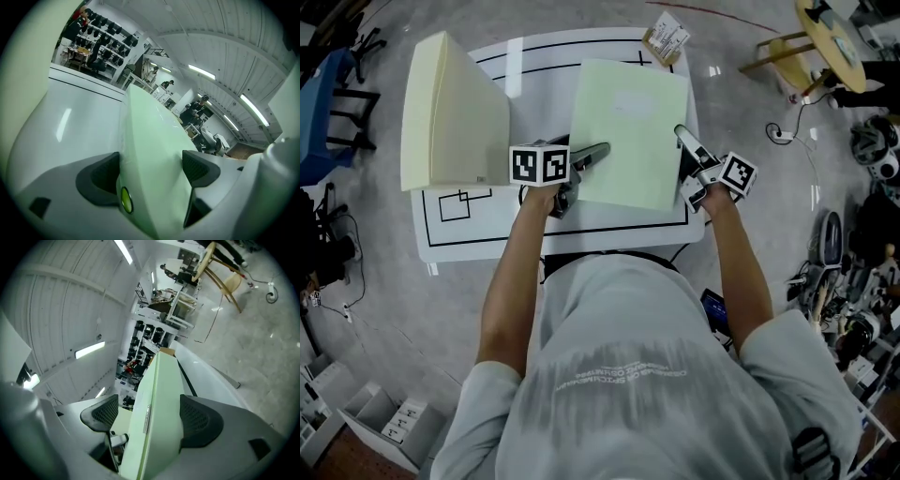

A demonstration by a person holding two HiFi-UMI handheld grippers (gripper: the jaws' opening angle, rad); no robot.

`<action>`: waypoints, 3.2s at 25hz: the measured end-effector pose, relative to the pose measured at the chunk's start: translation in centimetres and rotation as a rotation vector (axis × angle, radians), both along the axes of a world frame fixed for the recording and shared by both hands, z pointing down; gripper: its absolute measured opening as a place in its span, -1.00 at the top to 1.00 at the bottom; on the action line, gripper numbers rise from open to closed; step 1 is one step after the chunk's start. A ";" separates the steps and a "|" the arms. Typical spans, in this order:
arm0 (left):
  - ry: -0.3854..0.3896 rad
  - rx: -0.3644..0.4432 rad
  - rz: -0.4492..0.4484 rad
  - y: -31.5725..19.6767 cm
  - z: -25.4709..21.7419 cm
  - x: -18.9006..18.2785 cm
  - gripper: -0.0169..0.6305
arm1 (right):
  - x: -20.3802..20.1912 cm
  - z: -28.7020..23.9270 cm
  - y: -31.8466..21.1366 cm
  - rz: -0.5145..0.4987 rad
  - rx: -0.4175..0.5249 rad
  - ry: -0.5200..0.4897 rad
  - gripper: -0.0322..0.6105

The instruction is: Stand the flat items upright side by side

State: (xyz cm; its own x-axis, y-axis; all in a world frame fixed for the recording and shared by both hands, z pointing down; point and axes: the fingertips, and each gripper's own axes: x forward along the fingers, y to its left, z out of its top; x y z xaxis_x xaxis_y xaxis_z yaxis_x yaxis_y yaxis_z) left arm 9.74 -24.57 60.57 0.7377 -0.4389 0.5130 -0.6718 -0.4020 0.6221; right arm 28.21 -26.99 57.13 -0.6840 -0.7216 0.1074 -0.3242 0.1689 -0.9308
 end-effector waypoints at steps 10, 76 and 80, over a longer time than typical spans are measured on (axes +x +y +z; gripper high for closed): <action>0.004 0.093 0.008 0.6 -1.3 0.4 -0.33 | 2.2 1.0 0.2 0.055 -0.064 -0.171 -0.01; 0.090 0.044 0.052 2.2 -0.5 0.1 -0.45 | -2.6 -3.6 3.6 -0.244 0.426 0.432 -0.32; 0.089 0.107 0.071 2.4 -1.1 0.4 -0.44 | -1.1 -4.4 3.0 -0.136 0.342 0.279 -0.32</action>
State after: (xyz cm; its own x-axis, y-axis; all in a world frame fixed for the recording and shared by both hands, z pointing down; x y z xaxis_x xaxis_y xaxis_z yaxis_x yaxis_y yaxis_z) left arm 10.18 -22.15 59.47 0.8094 -0.4324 0.3973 -0.5833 -0.5138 0.6291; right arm 27.14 -23.97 52.75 -0.7538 -0.6530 0.0728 -0.5083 0.5093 -0.6945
